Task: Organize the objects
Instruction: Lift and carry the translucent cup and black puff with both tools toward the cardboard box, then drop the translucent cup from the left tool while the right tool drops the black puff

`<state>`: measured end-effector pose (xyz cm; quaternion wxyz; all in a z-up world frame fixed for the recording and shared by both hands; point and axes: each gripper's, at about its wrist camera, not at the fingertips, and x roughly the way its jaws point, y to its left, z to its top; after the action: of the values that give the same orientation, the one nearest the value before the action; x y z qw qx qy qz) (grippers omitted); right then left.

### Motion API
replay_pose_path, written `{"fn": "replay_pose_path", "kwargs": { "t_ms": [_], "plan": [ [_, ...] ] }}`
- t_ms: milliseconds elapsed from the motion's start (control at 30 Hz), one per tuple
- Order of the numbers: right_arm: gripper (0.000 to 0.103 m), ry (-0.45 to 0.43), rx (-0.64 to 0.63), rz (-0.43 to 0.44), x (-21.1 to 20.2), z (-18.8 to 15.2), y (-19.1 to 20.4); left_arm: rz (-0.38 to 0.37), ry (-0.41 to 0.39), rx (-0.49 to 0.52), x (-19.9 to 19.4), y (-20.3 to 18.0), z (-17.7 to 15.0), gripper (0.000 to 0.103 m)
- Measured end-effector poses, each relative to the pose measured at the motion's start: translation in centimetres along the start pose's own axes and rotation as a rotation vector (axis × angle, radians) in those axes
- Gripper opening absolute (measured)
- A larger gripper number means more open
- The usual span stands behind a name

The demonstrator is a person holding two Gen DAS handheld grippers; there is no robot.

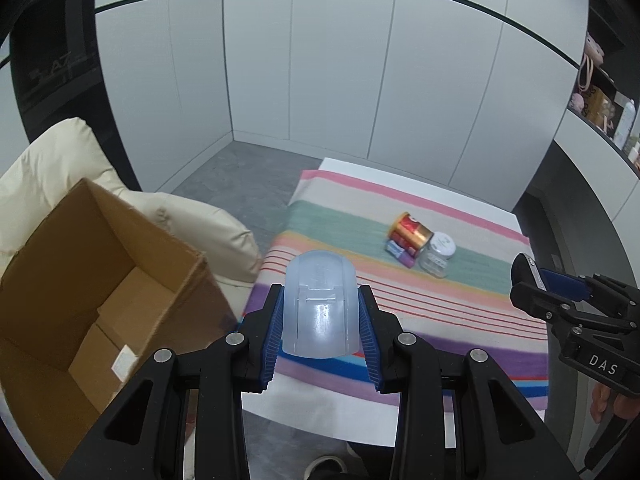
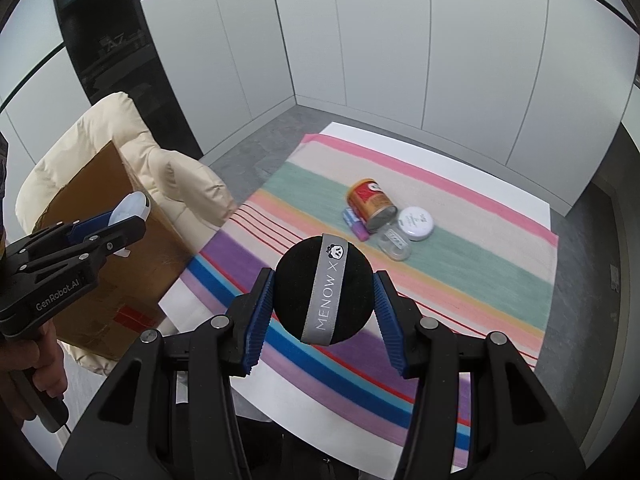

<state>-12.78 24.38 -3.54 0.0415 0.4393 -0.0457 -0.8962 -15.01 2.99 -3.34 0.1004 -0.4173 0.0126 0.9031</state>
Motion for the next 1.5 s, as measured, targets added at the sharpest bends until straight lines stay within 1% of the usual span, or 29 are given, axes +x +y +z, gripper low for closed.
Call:
{"fn": "replay_pose_path", "kwargs": {
  "t_ms": [500,1167,1500],
  "plan": [
    [0.051,-0.001,-0.068,0.048,1.4,1.1,4.9,0.070,-0.005,-0.069,-0.8,5.2,-0.8,0.036],
    [0.051,0.004,-0.182,0.136,3.0,2.2,13.3,0.178,0.002,-0.154,-2.5,12.6,-3.0,0.036],
    [0.051,0.010,-0.244,0.185,3.7,2.4,18.0,0.215,0.001,-0.184,-3.8,15.6,-4.4,0.036]
  ]
}}
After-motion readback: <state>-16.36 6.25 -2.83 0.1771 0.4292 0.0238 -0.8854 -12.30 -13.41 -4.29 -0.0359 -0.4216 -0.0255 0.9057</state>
